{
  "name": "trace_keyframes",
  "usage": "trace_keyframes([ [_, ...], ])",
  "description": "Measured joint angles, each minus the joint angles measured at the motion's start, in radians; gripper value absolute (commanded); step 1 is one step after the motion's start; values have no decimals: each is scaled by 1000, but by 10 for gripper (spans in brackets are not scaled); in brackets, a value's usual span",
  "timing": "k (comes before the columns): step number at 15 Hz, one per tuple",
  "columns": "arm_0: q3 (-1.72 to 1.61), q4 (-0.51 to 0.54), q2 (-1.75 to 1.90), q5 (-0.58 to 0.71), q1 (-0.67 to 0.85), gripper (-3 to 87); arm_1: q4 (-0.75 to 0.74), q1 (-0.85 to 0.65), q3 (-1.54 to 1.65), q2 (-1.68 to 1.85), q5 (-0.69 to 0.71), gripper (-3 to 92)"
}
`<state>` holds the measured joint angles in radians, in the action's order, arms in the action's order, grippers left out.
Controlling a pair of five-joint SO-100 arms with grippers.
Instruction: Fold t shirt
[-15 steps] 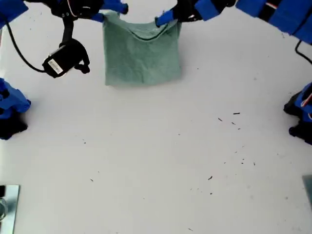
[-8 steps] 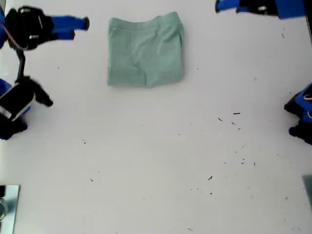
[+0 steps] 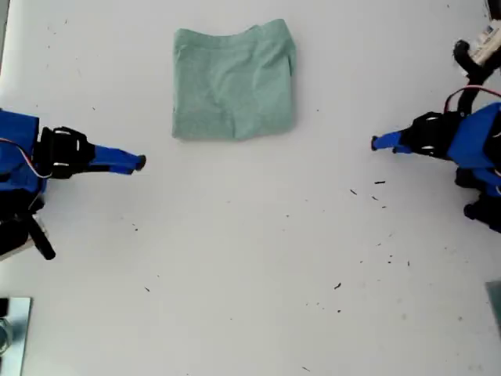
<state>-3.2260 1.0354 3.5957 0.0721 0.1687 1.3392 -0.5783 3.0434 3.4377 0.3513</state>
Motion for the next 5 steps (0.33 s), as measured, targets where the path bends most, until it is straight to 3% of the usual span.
trace_keyframes([
  [3, -3, 0, 0, 0, -80, 131, 0, -64, 0, 54, 339, 147],
  [5, -3, 0, 0, 0, -103, 131, 0, -78, 0, 57, 370, 147],
])
